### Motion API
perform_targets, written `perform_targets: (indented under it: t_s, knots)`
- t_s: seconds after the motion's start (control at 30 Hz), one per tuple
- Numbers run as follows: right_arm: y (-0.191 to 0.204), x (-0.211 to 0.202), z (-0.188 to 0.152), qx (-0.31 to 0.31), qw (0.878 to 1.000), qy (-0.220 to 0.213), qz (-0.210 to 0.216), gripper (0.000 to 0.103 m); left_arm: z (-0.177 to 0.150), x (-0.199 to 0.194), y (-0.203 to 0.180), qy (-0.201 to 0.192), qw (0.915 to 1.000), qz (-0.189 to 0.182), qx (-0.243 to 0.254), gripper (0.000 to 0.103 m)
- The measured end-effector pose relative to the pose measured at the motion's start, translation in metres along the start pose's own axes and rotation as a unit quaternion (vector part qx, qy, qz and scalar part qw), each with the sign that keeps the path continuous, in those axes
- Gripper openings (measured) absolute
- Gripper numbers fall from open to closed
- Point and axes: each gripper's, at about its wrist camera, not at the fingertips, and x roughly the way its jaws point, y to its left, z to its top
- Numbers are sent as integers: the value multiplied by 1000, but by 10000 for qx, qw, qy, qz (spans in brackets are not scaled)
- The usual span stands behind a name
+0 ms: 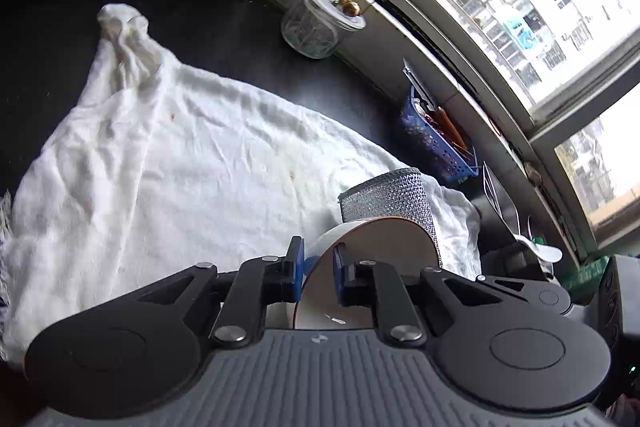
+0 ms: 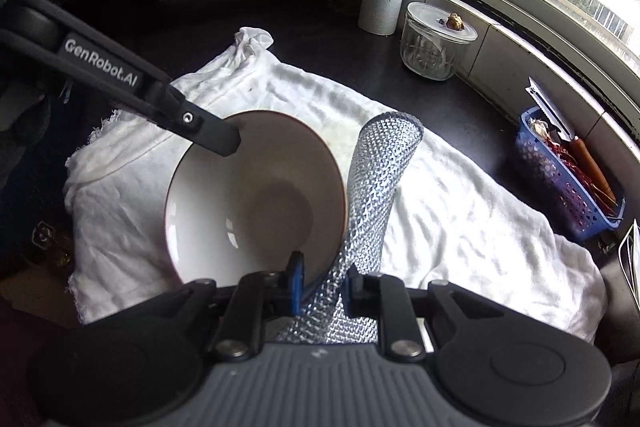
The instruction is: Clean bowl
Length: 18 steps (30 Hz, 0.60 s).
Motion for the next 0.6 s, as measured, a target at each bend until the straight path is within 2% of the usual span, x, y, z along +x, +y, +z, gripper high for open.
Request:
perform_targets:
  t_s: [0.13, 0.27, 0.3, 0.4, 0.53, 0.6]
  knots:
    - [1, 3, -1, 78, 9999, 0, 97, 22, -6, 0, 19, 75, 9977, -40, -674, 16]
    - [8, 5, -3, 75, 9996, 21, 266, 25, -15, 3, 41, 296, 9905, 4, -1341, 16]
    - [11, 7, -3, 69, 9995, 40, 321, 26, -20, 6, 51, 388, 9851, -46, -1676, 16]
    - [18, 11, -6, 2, 9992, 75, 386, 28, -25, 10, 64, 452, 9747, -206, -2179, 16]
    - [20, 9, -6, -50, 9997, 14, 250, 26, -37, 28, 78, 917, 9445, -553, -3105, 14]
    - [17, 5, -3, -76, 9999, -18, 137, 26, -45, 40, 78, 1227, 9353, -696, -3244, 14]
